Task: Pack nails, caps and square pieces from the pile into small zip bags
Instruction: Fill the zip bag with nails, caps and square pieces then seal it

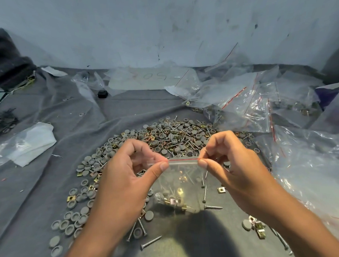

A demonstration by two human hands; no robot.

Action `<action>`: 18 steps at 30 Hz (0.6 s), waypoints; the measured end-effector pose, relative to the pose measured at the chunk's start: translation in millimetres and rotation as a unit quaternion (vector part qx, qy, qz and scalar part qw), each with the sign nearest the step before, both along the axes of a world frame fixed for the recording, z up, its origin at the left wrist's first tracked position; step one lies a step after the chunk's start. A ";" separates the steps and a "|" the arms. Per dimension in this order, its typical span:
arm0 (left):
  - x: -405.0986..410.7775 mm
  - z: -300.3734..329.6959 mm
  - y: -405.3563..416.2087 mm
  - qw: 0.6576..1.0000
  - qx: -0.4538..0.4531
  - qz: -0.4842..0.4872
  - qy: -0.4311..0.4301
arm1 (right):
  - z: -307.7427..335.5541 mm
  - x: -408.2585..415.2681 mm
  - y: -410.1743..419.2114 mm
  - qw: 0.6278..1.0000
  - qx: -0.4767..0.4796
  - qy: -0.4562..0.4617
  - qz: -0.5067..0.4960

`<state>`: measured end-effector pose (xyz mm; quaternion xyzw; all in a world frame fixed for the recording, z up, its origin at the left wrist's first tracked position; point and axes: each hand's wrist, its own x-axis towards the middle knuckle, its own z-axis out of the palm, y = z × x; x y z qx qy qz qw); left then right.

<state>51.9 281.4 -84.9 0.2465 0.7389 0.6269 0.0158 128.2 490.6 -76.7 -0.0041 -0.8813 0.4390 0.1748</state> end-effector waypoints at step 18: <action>14.9 -0.3 14.8 0.997 -0.032 0.018 0.068 | -10.6 -0.8 -17.3 0.994 0.101 0.036 0.017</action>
